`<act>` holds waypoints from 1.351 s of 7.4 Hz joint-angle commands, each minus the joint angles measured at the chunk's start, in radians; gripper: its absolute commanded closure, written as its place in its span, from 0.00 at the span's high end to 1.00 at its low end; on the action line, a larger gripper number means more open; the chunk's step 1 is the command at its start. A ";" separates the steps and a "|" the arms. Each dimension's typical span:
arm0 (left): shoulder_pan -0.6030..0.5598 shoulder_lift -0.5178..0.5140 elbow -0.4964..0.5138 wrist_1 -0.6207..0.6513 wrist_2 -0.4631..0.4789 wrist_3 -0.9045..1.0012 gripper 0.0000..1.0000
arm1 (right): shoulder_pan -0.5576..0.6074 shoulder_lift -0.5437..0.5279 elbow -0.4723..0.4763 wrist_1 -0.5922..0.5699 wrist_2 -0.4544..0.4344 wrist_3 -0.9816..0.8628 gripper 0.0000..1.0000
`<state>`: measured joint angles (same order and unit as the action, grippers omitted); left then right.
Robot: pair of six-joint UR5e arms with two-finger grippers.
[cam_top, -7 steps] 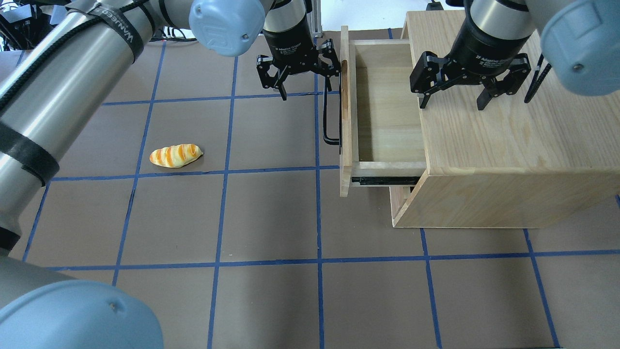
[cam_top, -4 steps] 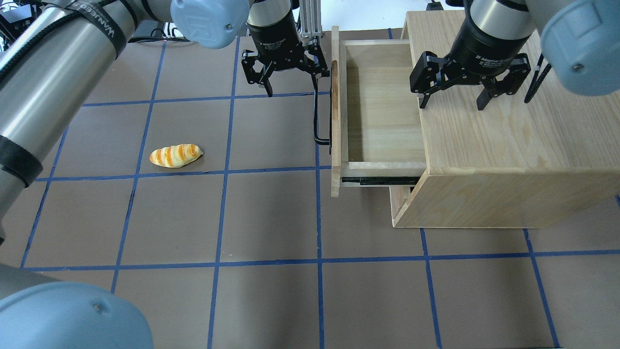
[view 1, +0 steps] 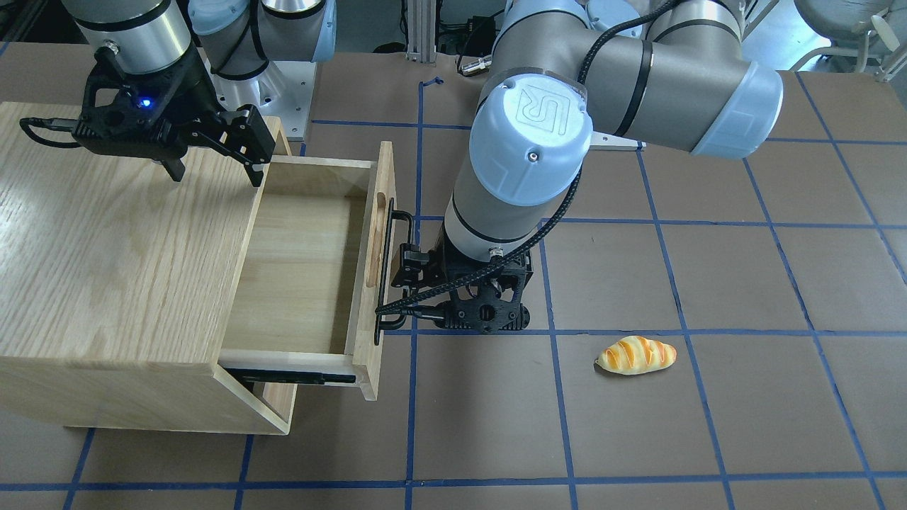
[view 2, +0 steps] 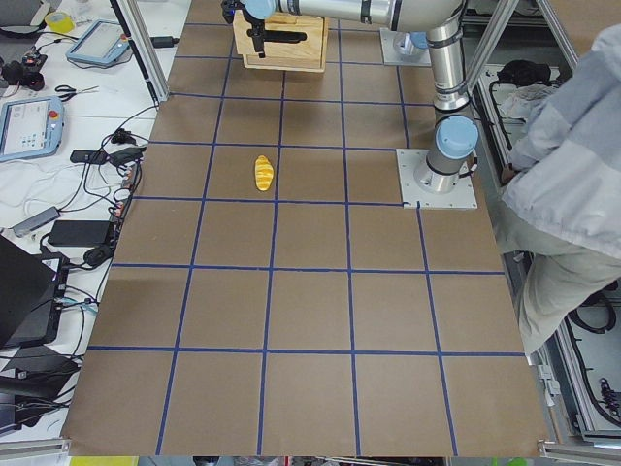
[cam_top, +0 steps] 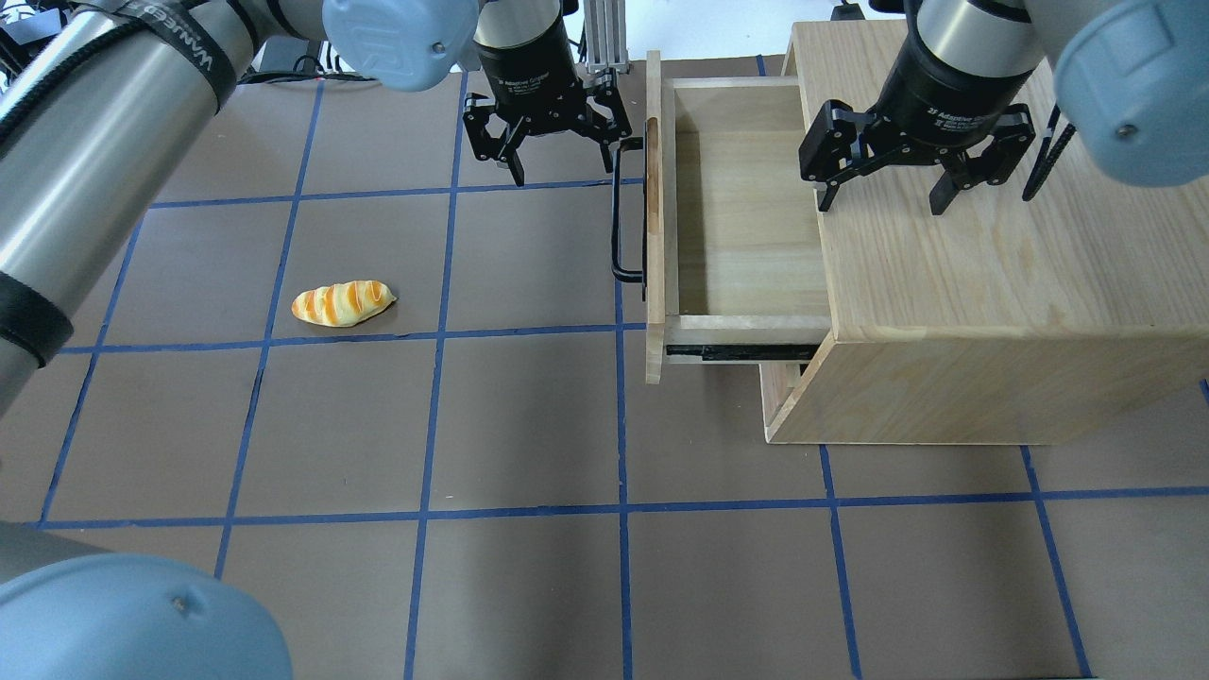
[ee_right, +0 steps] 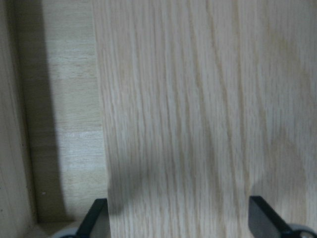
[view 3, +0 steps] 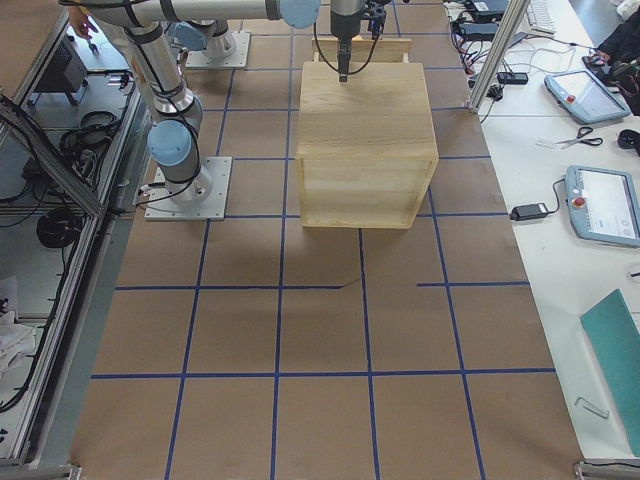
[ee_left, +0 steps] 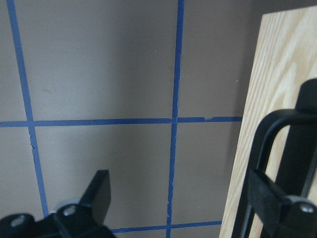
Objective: Open upper drawer
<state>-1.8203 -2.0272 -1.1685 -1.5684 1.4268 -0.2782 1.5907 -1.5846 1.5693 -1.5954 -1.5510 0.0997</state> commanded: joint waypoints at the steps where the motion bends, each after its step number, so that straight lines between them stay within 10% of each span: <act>1: -0.001 -0.001 0.006 -0.001 -0.040 -0.013 1.00 | 0.000 0.000 0.000 0.000 0.000 0.000 1.00; 10: 0.273 0.197 -0.005 -0.148 0.169 0.212 1.00 | 0.000 0.000 0.000 0.000 -0.001 0.000 1.00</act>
<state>-1.6454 -1.8809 -1.1694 -1.6863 1.5837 -0.0761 1.5907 -1.5846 1.5692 -1.5953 -1.5512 0.0997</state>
